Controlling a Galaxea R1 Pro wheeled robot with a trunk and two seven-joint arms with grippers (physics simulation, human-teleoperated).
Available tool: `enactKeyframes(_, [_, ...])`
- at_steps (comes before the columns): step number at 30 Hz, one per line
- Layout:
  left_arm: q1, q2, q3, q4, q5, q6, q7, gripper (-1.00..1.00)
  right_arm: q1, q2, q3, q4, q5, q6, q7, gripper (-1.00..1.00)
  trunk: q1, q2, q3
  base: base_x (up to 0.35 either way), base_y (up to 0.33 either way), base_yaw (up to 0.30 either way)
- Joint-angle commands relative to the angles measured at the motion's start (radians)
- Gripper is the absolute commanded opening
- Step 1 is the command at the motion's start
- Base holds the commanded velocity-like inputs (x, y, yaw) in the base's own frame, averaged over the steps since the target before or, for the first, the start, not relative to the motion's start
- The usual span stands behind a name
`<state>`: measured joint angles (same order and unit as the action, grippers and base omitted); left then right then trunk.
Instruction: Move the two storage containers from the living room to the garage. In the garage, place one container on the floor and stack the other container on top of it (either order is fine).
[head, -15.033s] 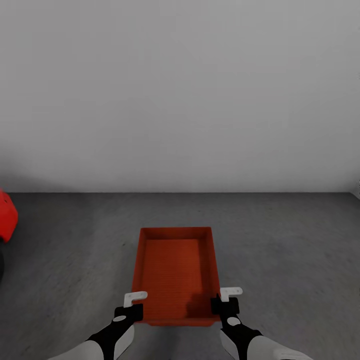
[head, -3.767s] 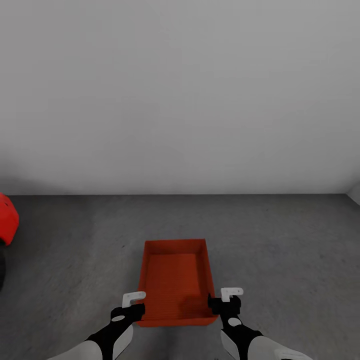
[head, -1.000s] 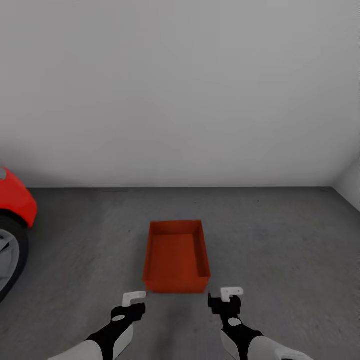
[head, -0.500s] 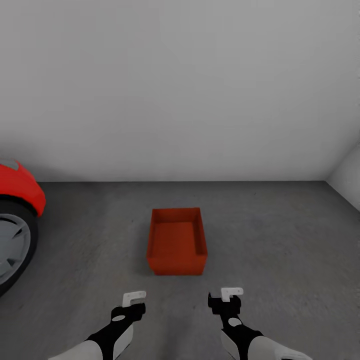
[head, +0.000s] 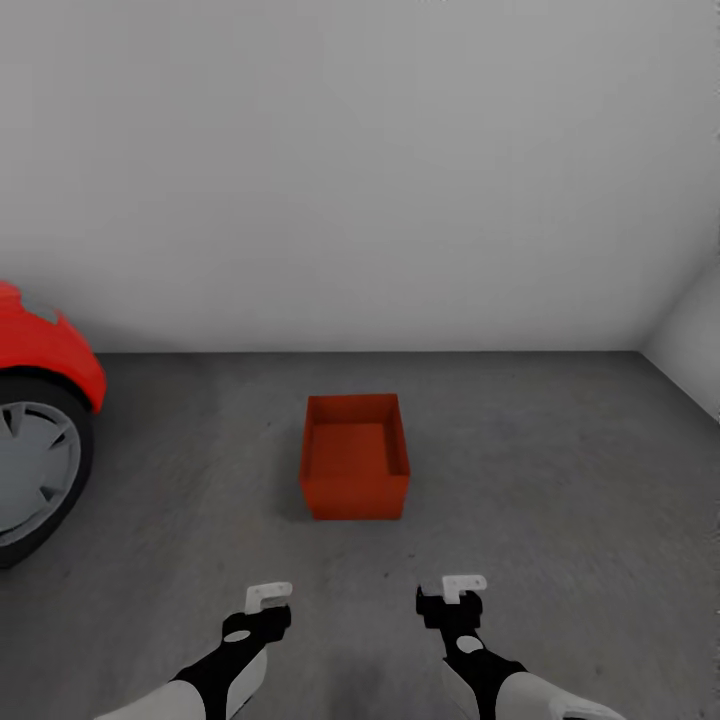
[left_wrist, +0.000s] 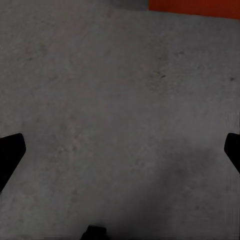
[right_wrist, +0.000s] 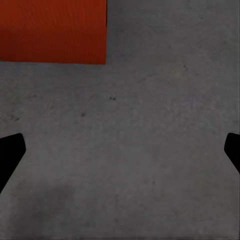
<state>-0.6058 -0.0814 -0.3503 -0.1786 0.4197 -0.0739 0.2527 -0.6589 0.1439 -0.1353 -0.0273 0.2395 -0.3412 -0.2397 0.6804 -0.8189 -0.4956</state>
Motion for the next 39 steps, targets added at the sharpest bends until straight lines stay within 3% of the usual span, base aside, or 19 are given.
enactKeyframes(1, [0.000, 0.000, -0.009, 0.001, 0.010, -0.004, 0.005, 1.00, -0.001, 0.001, -0.008, 0.001, 0.011, -0.003, -0.004, 1.00, -0.001, -0.001, -0.001, -0.345, 0.000, 0.000])
enactKeyframes(19, [-0.001, 0.001, -0.008, 0.001, 0.011, -0.004, 0.004, 1.00, -0.001, 0.000, -0.008, 0.001, 0.011, -0.003, -0.004, 1.00, -0.001, -0.001, -0.001, -0.340, 0.000, 0.000])
enactKeyframes(26, [-0.002, 0.003, -0.007, 0.006, 0.011, -0.003, 0.002, 1.00, -0.001, -0.002, -0.009, 0.003, 0.011, -0.003, -0.008, 1.00, -0.001, -0.001, -0.001, -0.062, 0.000, 0.000])
enactKeyframes(28, [-0.002, 0.019, -0.007, 0.013, 0.011, -0.001, -0.002, 1.00, -0.001, -0.009, -0.013, 0.003, 0.011, -0.002, -0.012, 1.00, -0.001, -0.001, -0.001, -0.002, 0.000, 0.000])
enactKeyframes(30, [-0.002, 0.050, -0.007, 0.019, 0.014, 0.002, -0.005, 1.00, -0.001, -0.037, -0.015, 0.003, 0.010, 0.000, -0.013, 1.00, -0.001, -0.001, -0.001, -0.001, 0.000, 0.000])
enactKeyframes(32, [-0.002, 0.111, -0.007, 0.035, 0.018, 0.003, -0.009, 1.00, -0.001, -0.102, -0.016, 0.005, 0.000, 0.005, -0.013, 1.00, -0.001, -0.001, -0.001, 0.000, 0.000, 0.000])
enactKeyframes(34, [-0.002, 0.138, -0.007, 0.055, 0.023, 0.003, -0.013, 1.00, -0.001, -0.134, -0.017, 0.005, -0.013, 0.009, -0.013, 1.00, -0.001, -0.001, -0.001, 0.000, 0.000, 0.000])
enactKeyframes(35, [-0.002, 0.157, -0.006, 0.088, 0.033, 0.003, -0.021, 1.00, -0.001, -0.165, -0.017, 0.008, -0.033, 0.012, -0.012, 1.00, -0.001, -0.001, -0.001, 0.000, 0.000, 0.000])
enactKeyframes(36, [-0.001, 0.170, -0.006, 0.121, 0.049, 0.003, -0.031, 1.00, 0.001, -0.194, -0.018, 0.018, -0.057, 0.014, -0.010, 1.00, -0.001, -0.001, -0.001, 0.000, 0.000, 0.000])
enactKeyframes(38, [0.002, 0.206, -0.006, 0.164, 0.118, 0.002, -0.054, 1.00, 0.033, -0.264, -0.017, 0.051, -0.117, 0.019, -0.005, 1.00, -0.001, -0.001, -0.001, 0.000, 0.000, 0.000])
enactKeyframes(39, [0.002, 0.216, -0.006, 0.169, 0.139, 0.003, -0.058, 1.00, 0.061, -0.277, -0.017, 0.055, -0.125, 0.023, -0.005, 1.00, -0.001, -0.001, -0.001, 0.000, 0.000, 0.000])
